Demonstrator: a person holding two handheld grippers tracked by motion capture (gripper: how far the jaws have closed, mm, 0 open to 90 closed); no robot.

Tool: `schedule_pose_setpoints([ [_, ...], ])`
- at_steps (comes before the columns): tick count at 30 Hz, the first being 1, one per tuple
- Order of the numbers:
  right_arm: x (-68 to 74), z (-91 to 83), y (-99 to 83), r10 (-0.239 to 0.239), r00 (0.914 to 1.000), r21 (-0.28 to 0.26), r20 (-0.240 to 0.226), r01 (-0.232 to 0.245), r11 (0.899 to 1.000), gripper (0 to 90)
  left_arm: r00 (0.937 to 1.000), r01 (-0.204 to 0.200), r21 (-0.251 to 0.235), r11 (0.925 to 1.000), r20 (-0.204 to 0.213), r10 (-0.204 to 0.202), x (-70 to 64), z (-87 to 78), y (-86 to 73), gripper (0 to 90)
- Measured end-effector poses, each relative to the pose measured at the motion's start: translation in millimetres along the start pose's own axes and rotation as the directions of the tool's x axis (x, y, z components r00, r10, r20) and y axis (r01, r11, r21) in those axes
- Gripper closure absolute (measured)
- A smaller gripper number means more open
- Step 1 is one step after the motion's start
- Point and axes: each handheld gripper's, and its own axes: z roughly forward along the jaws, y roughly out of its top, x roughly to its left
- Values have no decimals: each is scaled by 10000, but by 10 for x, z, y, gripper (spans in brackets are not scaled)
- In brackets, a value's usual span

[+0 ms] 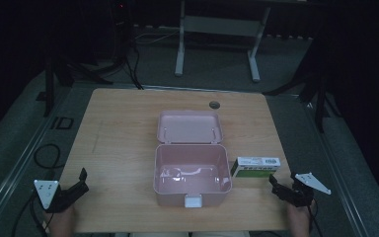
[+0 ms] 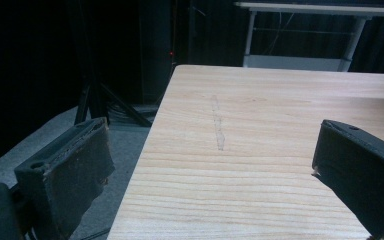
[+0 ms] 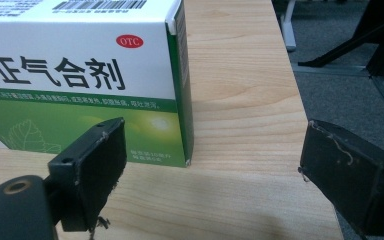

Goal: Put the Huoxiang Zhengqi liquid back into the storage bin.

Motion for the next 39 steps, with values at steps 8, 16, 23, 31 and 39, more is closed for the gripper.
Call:
schedule_pose_setpoints([
  [8, -71, 53, 25, -610, 9951, 970, -773, 684, 9929, 132, 10000, 83, -18, 10000, -11, -83, 8, -1, 1, 27],
  [16, -139, 91, 116, -1092, 9526, 2228, -2840, 1763, 9588, 133, 10000, 89, -9, 10000, 5, -89, 9, -1, 1, 27],
  [23, -57, 118, 148, -2094, 8639, 3125, -4581, 3771, 8719, 133, 10000, 91, -9, 10000, 3, -91, 9, -1, 1, 27],
  [31, 53, 128, 265, -2527, 7963, 3482, -5496, 4933, 7971, 128, 9999, 120, -26, 9999, 18, -120, 13, -2, 1, 27],
  [39, 193, 142, 373, -3040, 6896, 3605, -6573, 6419, 6767, 135, 9999, 108, -31, 9999, 21, -108, 13, -3, 1, 27],
])
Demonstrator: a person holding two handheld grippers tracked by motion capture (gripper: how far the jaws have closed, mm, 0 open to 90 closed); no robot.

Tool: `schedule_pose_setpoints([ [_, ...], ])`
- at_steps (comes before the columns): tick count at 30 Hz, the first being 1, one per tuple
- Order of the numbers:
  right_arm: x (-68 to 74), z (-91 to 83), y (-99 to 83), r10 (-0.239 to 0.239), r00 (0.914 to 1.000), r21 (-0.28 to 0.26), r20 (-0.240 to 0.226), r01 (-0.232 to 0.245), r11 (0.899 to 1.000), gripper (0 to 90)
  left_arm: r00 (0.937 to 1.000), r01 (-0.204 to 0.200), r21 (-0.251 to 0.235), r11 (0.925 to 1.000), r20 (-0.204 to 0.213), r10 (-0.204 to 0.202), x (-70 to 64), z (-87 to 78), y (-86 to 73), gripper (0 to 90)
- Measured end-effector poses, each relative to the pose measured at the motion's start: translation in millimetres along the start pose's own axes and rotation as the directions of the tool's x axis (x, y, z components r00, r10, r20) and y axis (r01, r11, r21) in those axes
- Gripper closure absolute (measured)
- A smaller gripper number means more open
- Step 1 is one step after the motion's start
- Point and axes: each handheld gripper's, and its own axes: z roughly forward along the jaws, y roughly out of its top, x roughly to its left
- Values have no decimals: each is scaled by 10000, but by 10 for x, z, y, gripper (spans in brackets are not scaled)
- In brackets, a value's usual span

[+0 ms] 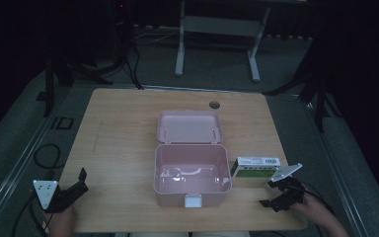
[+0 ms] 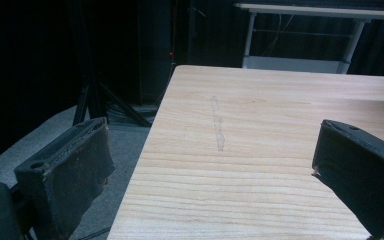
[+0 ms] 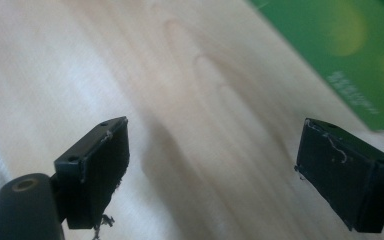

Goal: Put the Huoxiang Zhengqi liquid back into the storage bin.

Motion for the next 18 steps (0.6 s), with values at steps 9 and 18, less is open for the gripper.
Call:
schedule_pose_setpoints([
  [9, 77, 25, 167, -1327, 9907, 1484, -310, 1359, 9795, 139, 10000, 11, 2, 10000, 11, -11, 1, 0, 0, 26],
  [18, 179, 18, 348, -2476, 9666, 2616, -666, 2564, 9305, 140, 10000, 25, -9, 10000, 10, -25, 2, -1, 0, 27],
])
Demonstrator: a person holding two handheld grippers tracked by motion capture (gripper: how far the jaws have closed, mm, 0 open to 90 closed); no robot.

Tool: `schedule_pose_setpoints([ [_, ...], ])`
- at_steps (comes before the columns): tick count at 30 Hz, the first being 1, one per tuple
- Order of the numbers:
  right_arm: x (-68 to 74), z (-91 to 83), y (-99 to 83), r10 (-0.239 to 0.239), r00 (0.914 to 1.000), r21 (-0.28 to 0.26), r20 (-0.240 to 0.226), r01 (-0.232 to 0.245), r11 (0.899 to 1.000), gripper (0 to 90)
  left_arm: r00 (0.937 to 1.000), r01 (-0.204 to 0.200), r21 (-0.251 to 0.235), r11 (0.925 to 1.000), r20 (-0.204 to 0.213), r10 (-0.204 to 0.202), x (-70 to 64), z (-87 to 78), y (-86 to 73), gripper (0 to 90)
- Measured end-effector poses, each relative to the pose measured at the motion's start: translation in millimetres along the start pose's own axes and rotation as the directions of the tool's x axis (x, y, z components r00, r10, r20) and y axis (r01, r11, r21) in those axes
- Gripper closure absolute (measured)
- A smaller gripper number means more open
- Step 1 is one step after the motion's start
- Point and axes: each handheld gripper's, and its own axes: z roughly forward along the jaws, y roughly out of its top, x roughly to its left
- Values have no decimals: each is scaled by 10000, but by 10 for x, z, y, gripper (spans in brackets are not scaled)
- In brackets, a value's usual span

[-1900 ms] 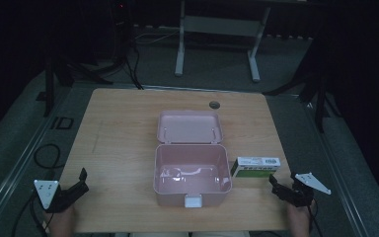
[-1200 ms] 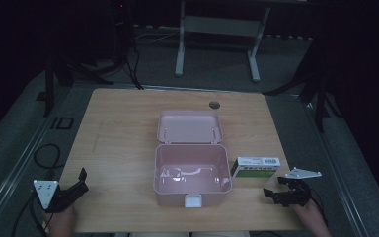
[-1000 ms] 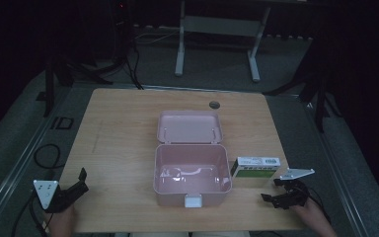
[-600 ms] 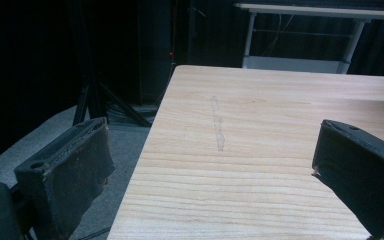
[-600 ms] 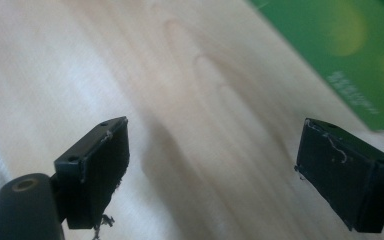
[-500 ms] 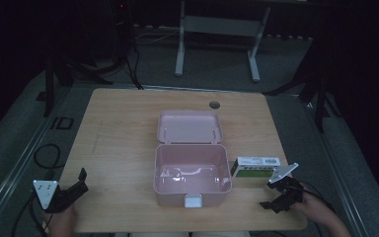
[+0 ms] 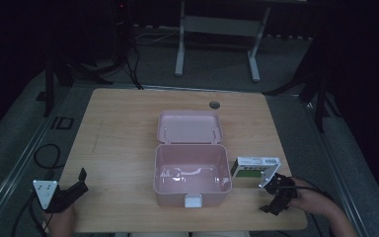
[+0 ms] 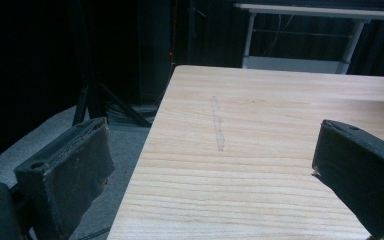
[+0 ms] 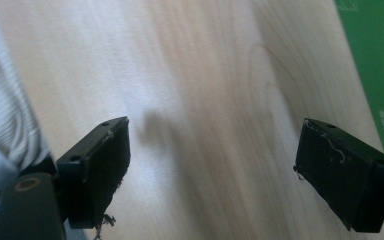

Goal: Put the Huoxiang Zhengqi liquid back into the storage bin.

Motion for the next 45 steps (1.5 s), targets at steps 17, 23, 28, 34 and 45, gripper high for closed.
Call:
schedule_pose_setpoints([
  [17, 104, -117, 314, -2086, 9768, 1882, -481, 2140, 9585, 176, 10000, 2, 6, 10000, 24, -2, 1, 1, 0, 27],
  [23, 100, -104, 430, -2120, 9759, 2181, -521, 2183, 9512, 160, 10000, 27, -10, 10000, 31, -27, 1, 1, 0, 27],
  [28, 138, -90, 547, -2501, 9655, 2570, -728, 2604, 9307, 152, 10000, -3, 5, 10000, 38, 3, 1, 0, 0, 26],
  [34, 174, -108, 620, -2678, 9573, 2625, -1087, 2875, 9211, 157, 10000, 22, -8, 10000, 46, -22, 1, 1, 0, 27],
  [45, 161, -231, 653, -2891, 9524, 2340, -963, 3040, 9235, 187, 10000, -13, 17, 10000, 55, 13, 1, 0, 0, 27],
])
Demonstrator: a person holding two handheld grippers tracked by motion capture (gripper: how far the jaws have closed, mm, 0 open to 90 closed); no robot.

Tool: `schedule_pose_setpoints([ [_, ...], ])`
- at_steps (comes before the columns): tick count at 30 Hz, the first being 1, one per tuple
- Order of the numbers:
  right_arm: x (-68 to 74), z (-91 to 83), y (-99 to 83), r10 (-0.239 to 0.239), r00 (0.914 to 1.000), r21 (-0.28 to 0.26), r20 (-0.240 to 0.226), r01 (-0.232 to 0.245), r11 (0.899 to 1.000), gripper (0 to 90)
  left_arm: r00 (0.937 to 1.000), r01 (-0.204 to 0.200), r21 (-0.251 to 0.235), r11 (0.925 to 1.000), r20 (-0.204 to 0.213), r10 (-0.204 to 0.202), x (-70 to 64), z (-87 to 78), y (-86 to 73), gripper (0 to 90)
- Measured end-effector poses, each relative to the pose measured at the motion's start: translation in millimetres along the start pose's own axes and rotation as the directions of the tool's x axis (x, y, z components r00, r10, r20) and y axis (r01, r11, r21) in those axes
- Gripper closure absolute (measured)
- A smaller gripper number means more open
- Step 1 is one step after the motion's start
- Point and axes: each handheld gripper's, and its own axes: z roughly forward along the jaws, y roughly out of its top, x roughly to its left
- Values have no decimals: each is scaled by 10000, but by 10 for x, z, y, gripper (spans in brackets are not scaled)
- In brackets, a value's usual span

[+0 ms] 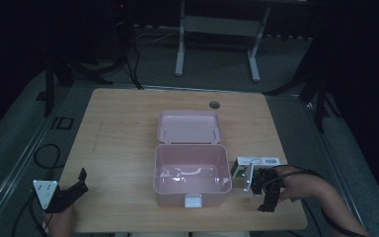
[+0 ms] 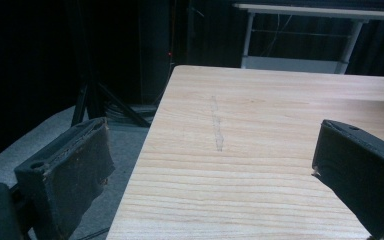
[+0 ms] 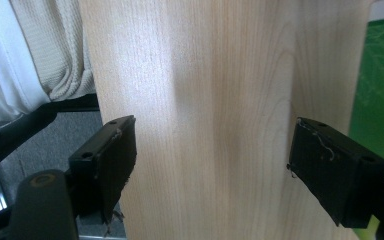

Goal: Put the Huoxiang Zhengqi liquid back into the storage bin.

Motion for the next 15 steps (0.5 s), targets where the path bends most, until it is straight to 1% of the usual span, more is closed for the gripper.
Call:
schedule_pose_setpoints([
  [5, 2, -146, -4, -94, 9997, -296, 203, 100, 9995, 188, 10000, 6, -9, 10000, -9, -6, 0, 0, 0, 27],
  [10, -5, -267, -13, -45, 9993, -319, 368, 57, 9995, 180, 10000, 8, -14, 10000, 4, -8, 0, -1, 0, 27],
  [15, -33, -423, -54, -30, 9977, -510, 673, 64, 9987, 185, 10000, 2, -8, 10000, -1, -2, 0, 0, 0, 27],
])
